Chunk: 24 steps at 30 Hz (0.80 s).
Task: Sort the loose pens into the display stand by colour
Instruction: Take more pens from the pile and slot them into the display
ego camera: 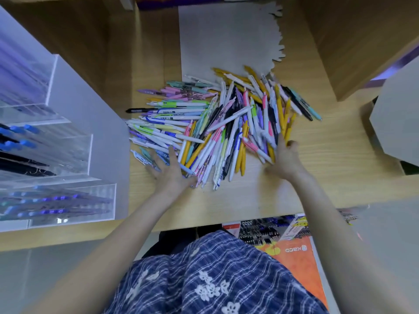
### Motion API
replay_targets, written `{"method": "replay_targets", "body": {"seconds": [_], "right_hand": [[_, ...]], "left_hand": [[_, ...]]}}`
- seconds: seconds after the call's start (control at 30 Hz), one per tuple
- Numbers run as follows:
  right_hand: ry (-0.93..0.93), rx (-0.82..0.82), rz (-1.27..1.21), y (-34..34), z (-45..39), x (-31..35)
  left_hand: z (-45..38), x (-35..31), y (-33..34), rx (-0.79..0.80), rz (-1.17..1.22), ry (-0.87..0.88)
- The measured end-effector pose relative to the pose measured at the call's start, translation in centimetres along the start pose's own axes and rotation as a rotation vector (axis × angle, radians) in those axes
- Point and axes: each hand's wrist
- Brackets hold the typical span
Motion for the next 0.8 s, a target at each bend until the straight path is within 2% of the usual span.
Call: {"method": "replay_targets", "body": {"seconds": [0.13, 0.27, 0.43, 0.57, 0.67, 0.8], "right_hand": [[-0.045, -0.038, -0.058, 0.5, -0.1, 1.2], [-0.060, -0.057, -0.018, -0.1, 0.9, 0.5], [-0.050, -0.150, -0.182, -2.6, 0.1, -0.9], [-0.047, -0.384, -0.165, -6.1, -4.3, -2.4], [-0.049, -0.413, -0.158, -7.7, -8.6, -3.5], [0.043, -0.390, -0.196, -8.7, -13.5, -4.6]], "left_hand": [[1.0, -0.4, 0.8, -0.052, -0.037, 0.081], [1.9, -2.0, 1.6, -0.210, -0.115, 0.326], [1.2, -5.9, 2.2, -0.248, -0.099, 0.531], [-2.0, -9.4, 1.2, -0.306, -0.135, 0.589], [-5.4, -12.5, -0.1, -0.327, -0.195, 0.611], [-11.4, -17.4, -1.4, -0.315, -0.300, 0.642]]}}
Point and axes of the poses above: each hand's wrist, its own z-axis away from the middle knuckle, its own y-axis out of the palm, x = y × z, and after that the axes turned 4 degrees about -y, right-handed
